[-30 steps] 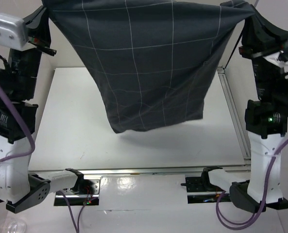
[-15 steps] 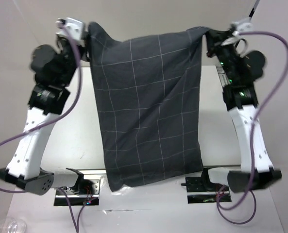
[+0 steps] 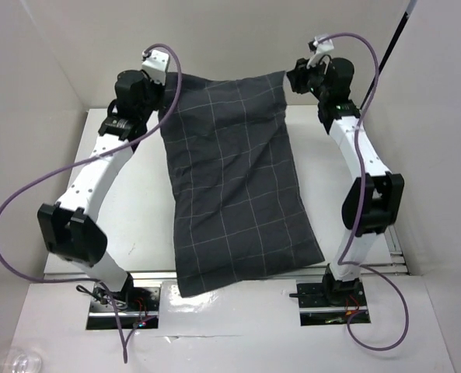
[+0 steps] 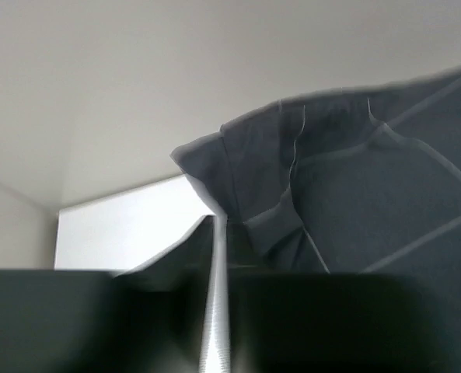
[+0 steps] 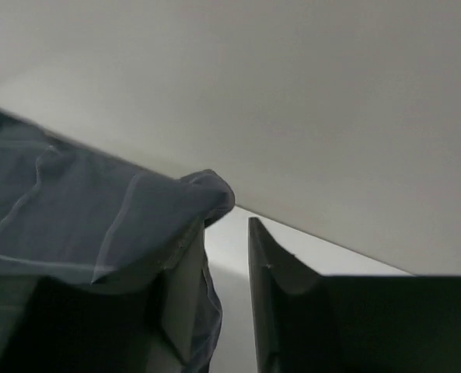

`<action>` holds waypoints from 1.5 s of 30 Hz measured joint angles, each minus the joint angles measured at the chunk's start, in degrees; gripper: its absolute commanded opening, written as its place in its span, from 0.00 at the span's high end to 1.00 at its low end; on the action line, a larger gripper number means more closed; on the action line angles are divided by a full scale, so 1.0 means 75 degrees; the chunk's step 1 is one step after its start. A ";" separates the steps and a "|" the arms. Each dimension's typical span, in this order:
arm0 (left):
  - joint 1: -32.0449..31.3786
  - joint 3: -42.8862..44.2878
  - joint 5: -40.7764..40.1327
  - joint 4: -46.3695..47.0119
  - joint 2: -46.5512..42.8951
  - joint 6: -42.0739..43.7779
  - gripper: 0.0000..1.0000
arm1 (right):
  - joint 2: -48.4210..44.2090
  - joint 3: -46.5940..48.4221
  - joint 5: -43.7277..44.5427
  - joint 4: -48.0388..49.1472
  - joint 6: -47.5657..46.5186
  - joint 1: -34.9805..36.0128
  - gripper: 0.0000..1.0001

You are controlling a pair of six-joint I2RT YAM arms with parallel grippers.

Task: Put the pillow into the pillowcase

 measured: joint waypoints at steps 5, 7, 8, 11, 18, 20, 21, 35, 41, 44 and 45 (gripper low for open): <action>0.0428 0.1282 -0.0731 -0.0653 0.1271 -0.0300 0.16 | 0.0822 0.1950 -0.0026 -0.1434 -0.0137 -0.0052 0.29; 0.0539 0.1562 -0.0895 -0.0863 0.1518 -0.0434 0.12 | 0.0577 0.2136 -0.0341 -0.1868 -0.0335 -0.0125 0.29; 0.0595 0.1606 -0.0938 -0.1000 0.1542 -0.0484 0.12 | 0.0344 0.2090 -0.0577 -0.2055 -0.0463 -0.0154 0.39; 0.0682 0.1877 -0.0787 -0.1405 0.1559 -0.0536 0.21 | -0.0449 0.1920 -0.1408 -0.2830 -0.0868 -0.0172 0.65; 0.0143 0.3637 0.1189 -0.2626 0.1842 -0.0006 1.00 | -0.1865 0.1585 -0.4135 -0.4893 -0.1043 0.0522 1.00; -0.0181 0.3905 0.1676 -0.2891 0.1988 0.0140 1.00 | -0.1853 0.1343 -0.4753 -0.5453 -0.1052 0.0799 1.00; -0.0341 0.3934 0.1964 -0.3045 0.2060 0.0149 1.00 | -0.1719 0.1256 -0.4969 -0.5732 -0.1075 0.0927 1.00; -0.0551 0.4202 0.4605 -0.5015 0.4299 -0.0117 1.00 | 0.0976 0.0758 -0.4033 -0.7379 -0.1687 0.3290 1.00; -0.0554 0.4896 0.4867 -0.5129 0.5042 -0.0134 1.00 | 0.1818 0.1067 -0.3596 -0.7539 -0.2133 0.4252 1.00; -0.0554 0.4911 0.4896 -0.5115 0.5164 -0.0198 1.00 | 0.2279 0.1137 -0.3104 -0.7764 -0.2369 0.4581 1.00; -0.0551 0.4911 0.4922 -0.5109 0.5199 -0.0245 1.00 | 0.2442 0.1139 -0.2935 -0.7845 -0.2436 0.4663 1.00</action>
